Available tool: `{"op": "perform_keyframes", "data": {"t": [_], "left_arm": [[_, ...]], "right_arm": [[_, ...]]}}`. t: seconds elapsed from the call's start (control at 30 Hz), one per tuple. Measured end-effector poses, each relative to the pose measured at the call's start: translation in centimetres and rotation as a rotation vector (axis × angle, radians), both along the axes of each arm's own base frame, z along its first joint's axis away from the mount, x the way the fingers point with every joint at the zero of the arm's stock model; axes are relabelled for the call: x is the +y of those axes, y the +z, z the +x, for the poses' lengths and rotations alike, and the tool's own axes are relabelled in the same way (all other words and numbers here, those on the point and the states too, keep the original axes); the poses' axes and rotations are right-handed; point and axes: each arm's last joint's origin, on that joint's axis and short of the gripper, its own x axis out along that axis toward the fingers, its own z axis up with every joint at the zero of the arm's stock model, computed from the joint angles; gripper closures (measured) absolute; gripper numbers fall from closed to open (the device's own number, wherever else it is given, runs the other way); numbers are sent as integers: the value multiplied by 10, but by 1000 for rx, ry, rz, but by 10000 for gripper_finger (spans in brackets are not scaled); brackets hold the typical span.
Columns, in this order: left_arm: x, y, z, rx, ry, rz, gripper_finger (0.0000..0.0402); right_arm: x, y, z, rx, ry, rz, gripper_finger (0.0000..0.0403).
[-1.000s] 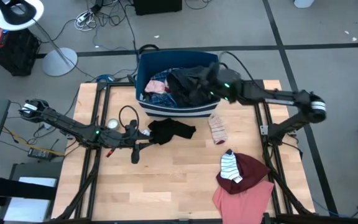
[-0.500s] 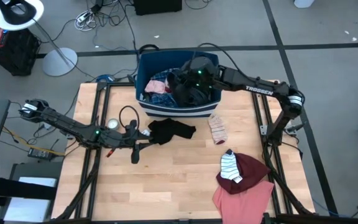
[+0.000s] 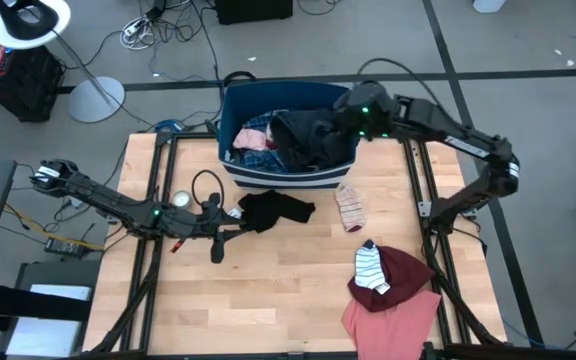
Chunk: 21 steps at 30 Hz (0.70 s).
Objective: Sort clothes
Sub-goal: Put the black short into the laundry organizer, then put the red sock into the laundry organizer
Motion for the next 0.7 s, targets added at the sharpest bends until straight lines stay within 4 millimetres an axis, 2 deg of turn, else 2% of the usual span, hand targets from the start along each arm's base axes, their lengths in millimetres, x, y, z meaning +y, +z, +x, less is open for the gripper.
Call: {"op": "perform_keyframes", "data": {"t": [0.13, 0.4, 0.53, 0.7], "left_arm": [[0, 0, 0, -1, 1, 0, 282], [0, 0, 0, -4, -3, -20, 282], [-1, -1, 0, 8, -13, -29, 282], [0, -3, -1, 26, -15, -25, 282]], "right_arm": [[4, 2, -14, 45, -34, 17, 228], [5, -5, -13, 103, -42, 38, 229], [9, -5, -31, 191, -68, 39, 229], [19, -3, -54, 215, -122, 106, 229]]}}
